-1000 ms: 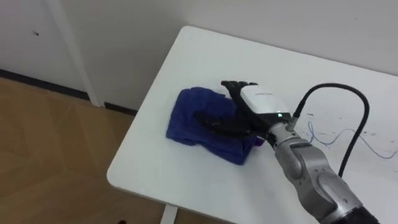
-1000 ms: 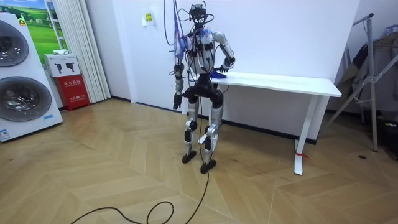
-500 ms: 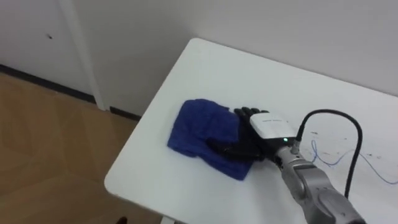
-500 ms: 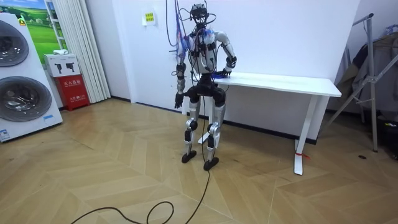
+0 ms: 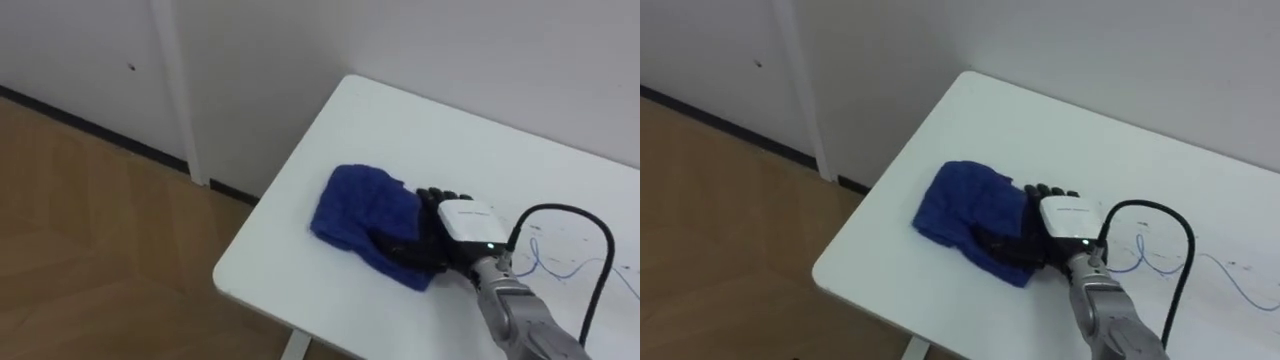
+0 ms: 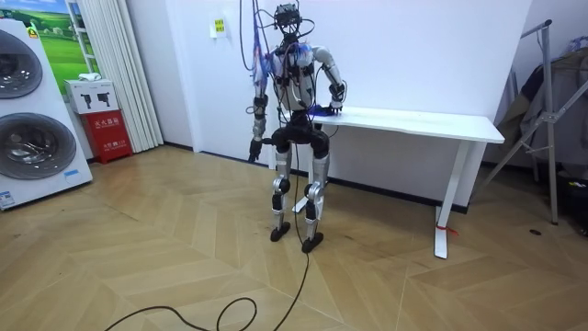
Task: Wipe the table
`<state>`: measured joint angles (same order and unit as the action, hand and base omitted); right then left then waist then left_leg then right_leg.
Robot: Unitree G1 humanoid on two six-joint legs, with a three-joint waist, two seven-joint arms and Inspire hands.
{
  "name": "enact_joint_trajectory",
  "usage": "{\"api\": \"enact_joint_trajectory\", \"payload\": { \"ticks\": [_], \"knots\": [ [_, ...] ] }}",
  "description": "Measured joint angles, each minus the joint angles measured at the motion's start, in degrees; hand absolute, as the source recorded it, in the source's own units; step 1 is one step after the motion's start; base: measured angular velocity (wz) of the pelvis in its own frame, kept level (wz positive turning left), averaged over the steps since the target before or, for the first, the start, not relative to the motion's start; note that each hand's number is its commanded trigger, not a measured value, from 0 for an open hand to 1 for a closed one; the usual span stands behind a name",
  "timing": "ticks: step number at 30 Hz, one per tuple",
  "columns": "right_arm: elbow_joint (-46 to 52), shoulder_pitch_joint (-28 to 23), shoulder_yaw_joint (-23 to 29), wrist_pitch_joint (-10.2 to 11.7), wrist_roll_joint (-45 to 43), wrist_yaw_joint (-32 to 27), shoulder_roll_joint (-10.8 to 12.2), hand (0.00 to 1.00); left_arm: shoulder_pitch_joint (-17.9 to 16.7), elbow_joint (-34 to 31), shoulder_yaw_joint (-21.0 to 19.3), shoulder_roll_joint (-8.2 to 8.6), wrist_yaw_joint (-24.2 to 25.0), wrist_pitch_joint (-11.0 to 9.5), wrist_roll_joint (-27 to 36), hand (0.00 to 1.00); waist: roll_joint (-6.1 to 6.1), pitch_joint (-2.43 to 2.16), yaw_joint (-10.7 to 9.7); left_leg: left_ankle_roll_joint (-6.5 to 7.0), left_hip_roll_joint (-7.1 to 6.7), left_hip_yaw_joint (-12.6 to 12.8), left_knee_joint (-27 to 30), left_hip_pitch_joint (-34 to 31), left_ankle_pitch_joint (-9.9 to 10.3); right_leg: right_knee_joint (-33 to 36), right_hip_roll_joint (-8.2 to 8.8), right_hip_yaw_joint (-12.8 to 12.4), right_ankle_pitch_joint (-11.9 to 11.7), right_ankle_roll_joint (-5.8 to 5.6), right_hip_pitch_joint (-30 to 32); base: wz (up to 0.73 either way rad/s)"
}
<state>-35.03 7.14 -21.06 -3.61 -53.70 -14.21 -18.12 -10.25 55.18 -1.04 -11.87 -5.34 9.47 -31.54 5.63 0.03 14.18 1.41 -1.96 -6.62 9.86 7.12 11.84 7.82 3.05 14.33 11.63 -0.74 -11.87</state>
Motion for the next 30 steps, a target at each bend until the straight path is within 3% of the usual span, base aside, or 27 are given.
{"api": "enact_joint_trajectory", "payload": {
  "ticks": [3,16,20,25,30],
  "knots": [
    [0.2,-0.3,1.1,1.0,-0.9,-1.7,0.0,1.00,-0.5,-1.1,0.0,0.09,0.4,0.0,-0.7,0.00,-0.08,-0.33,-0.1,-0.05,-0.04,0.0,0.6,0.0,0.0,0.0,0.00,0.2,0.0,-0.01,-0.4,0.02],
    [0.1,-0.9,2.7,0.6,-3.0,-5.0,0.3,1.00,-1.2,-2.4,0.1,0.25,1.0,0.4,-4.3,0.00,0.01,-0.33,-1.1,0.34,-0.72,0.3,1.1,0.3,0.0,0.0,0.68,0.3,0.2,-0.64,-1.1,0.01],
    [0.4,-1.1,3.0,0.5,-0.9,-5.1,1.3,1.00,-1.2,-2.4,0.2,0.32,1.0,0.5,-4.1,0.00,0.00,-0.34,-1.6,0.43,-0.74,0.3,1.0,0.6,0.0,0.2,0.67,0.2,0.1,-0.72,-1.2,-0.02],
    [5.4,-1.7,2.9,-1.8,-0.1,-1.9,3.0,1.00,-1.1,-2.4,1.7,1.19,0.9,0.5,-3.6,0.00,-0.77,-0.42,-2.9,0.48,-0.65,0.1,1.0,0.1,0.1,0.8,0.70,0.6,0.1,-0.72,-0.8,0.02],
    [12.2,-1.4,2.3,-4.9,3.5,4.0,5.0,1.00,-0.3,-3.5,2.0,2.60,0.9,0.6,-4.0,0.00,-1.30,-0.49,-3.1,0.49,-0.44,1.1,0.6,-0.1,0.0,0.9,0.56,-0.6,0.1,-0.71,0.0,-0.12]
  ]
}}
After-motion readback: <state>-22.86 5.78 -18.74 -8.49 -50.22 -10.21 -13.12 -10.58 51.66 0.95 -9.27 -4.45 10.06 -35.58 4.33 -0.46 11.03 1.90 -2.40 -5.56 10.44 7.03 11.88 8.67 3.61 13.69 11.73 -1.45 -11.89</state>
